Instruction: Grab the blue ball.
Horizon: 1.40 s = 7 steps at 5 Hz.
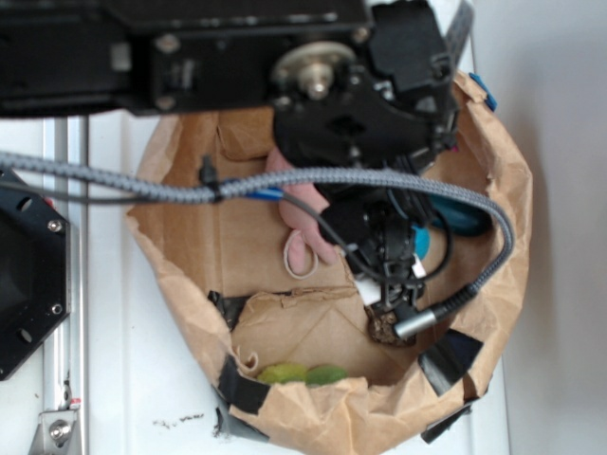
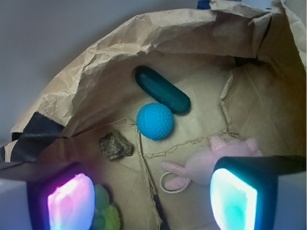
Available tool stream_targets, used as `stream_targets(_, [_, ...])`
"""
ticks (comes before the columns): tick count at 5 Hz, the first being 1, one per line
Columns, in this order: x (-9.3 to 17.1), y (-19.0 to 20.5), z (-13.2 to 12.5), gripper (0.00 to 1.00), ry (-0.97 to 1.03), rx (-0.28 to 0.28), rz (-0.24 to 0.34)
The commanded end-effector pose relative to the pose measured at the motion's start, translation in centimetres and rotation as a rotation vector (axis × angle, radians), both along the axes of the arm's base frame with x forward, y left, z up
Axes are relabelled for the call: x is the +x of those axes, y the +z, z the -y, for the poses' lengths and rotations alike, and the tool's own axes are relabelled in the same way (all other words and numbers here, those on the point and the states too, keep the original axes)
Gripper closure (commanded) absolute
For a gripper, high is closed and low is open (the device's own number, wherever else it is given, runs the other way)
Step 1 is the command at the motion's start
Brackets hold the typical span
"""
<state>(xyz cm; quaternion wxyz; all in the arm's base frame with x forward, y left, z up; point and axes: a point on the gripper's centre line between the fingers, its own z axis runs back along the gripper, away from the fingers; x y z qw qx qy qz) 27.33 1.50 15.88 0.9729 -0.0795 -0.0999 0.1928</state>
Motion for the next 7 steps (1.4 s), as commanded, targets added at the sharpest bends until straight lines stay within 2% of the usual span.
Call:
stream_targets(1, [2.4, -1.5, -0.7, 0.0, 0.017, 0.043, 0.059])
stream_targets(3, [4.9, -6.2, -0.5, 0.0, -0.001, 0.093, -0.019])
stream_targets(4, [5.0, -7.1, -0.4, 0.0, -0.02, 0.102, -0.01])
stream_targets(5, [3.8, -7.9, 0.4, 0.0, -0.048, 0.13, 0.001])
stream_targets(7, [3.9, -7.7, 0.0, 0.0, 0.029, 0.051, 0.006])
